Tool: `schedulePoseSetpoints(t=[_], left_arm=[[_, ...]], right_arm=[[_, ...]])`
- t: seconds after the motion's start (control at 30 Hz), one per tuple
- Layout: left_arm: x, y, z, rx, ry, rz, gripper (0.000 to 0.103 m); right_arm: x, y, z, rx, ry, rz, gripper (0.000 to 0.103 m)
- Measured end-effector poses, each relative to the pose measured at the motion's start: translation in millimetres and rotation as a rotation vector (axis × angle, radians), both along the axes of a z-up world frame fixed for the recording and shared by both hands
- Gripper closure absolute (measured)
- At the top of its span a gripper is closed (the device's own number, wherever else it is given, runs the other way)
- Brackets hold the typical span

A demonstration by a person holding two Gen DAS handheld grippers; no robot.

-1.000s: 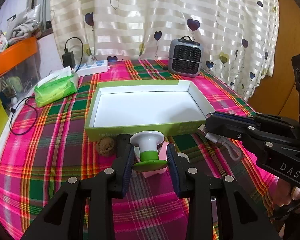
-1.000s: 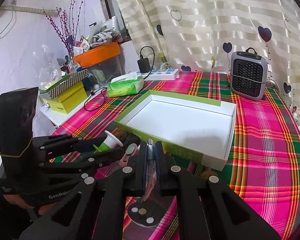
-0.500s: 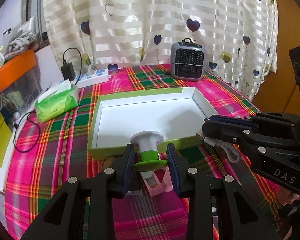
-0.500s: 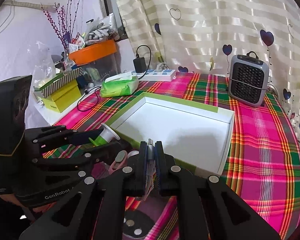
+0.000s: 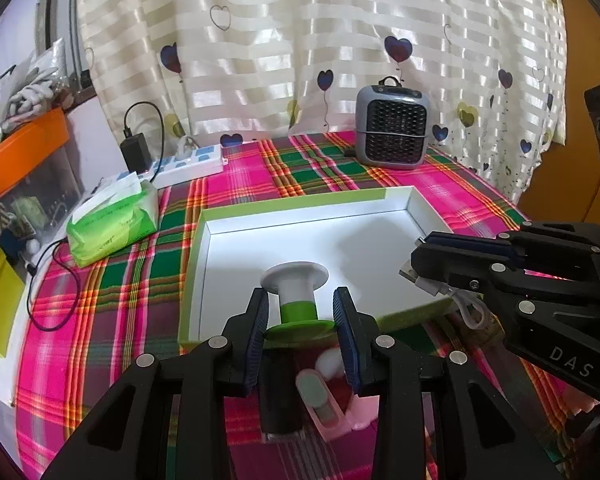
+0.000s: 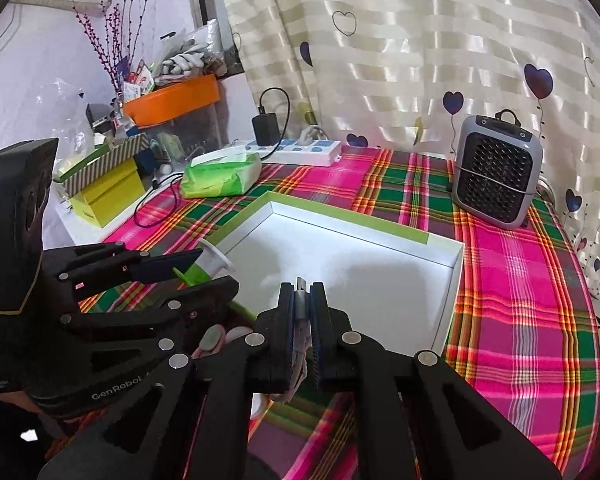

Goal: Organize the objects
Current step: 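Carry the suction knob with the left tool while the right tool carries the earphones over the box, then lower and release the suction knob with the left tool while the right tool releases the earphones into the box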

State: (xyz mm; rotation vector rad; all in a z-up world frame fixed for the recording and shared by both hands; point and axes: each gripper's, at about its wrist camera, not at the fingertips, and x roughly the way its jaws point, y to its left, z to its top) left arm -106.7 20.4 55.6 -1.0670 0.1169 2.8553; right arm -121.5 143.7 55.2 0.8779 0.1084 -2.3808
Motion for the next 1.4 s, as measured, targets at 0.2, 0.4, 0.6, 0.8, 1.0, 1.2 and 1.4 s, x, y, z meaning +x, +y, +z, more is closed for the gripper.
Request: schedulePoseSetpoints(t=[0.2,0.4,0.6,0.8,1.0,1.2,1.4], left_arm=[[-17.2,0.6,-3.3,0.001,-0.002,-0.007,0.072],[-36.4,-1.1,-11.3,0.028,-0.018,-0.021,0.072],[-47.9,-1.2,-20.0,0.056,-0.039,-0.043,0.072],[-56.3,0.0,-27.1,0.084,-0.074,-0.068,0.072],[-64.4,2.3,-36.8,0.113,-0.134,-0.091,0.071],[-65.7,2.2,-41.0,0.133,-0.156,-0.096,0.071],[-64.6,0.9,-39.0,0.148,-0.153,-0.096,0.071]], right_arm=[[-19.6,-2.1,-7.9,0.018,-0.022,-0.015,0.095],[-37.1,-4.1,-17.8,0.037,-0.051,-0.029,0.095],[-52.1,-5.2,-31.2,0.054,-0.090,-0.046,0.095],[-59.6,-4.8,-41.5,0.071,-0.133,-0.051,0.095],[-64.3,-5.9,-48.9,0.083,-0.166,-0.054,0.094],[-64.5,-2.1,-49.4,0.077,-0.161,-0.070,0.085],[-63.5,3.6,-44.7,0.068,-0.146,-0.095,0.075]])
